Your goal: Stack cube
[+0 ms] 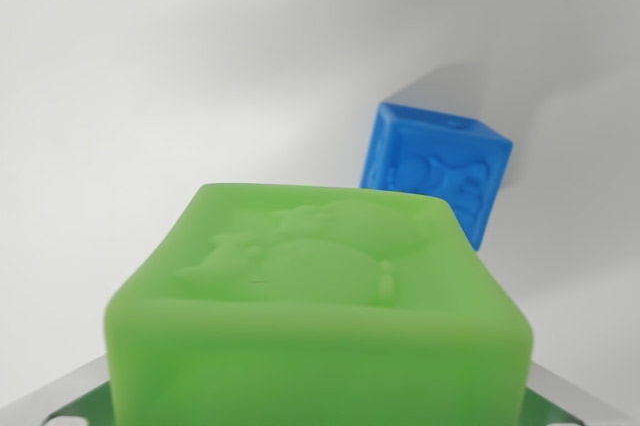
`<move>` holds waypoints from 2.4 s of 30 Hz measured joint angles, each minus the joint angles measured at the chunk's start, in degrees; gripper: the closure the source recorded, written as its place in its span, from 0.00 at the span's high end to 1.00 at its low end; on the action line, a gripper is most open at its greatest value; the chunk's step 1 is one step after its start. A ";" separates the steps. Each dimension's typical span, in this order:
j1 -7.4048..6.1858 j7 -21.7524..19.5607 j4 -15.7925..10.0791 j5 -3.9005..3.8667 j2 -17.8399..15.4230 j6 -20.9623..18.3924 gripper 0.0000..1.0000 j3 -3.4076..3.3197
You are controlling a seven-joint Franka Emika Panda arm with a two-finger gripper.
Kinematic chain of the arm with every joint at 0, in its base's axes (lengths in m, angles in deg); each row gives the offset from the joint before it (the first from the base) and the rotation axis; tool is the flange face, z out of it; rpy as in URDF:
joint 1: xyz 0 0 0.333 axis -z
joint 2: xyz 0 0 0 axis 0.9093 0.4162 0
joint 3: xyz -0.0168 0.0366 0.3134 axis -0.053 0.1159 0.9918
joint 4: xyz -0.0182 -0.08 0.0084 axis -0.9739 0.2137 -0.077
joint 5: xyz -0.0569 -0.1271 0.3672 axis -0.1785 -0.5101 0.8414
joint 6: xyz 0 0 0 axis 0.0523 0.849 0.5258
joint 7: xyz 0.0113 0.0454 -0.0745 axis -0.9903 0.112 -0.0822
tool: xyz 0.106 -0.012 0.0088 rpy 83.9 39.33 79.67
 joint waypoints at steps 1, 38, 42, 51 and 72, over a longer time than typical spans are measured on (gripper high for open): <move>0.04 -0.27 -0.06 0.01 -0.07 0.00 0.00 -0.08; 1.26 -8.65 -2.32 0.51 -2.37 0.00 0.00 -2.95; 1.40 -9.43 -2.51 0.54 -2.59 -0.03 0.00 -3.22; 1.57 -9.62 -3.02 1.24 -0.30 2.56 0.00 -3.28; 1.78 -8.24 -3.35 3.43 6.45 9.50 0.00 -2.71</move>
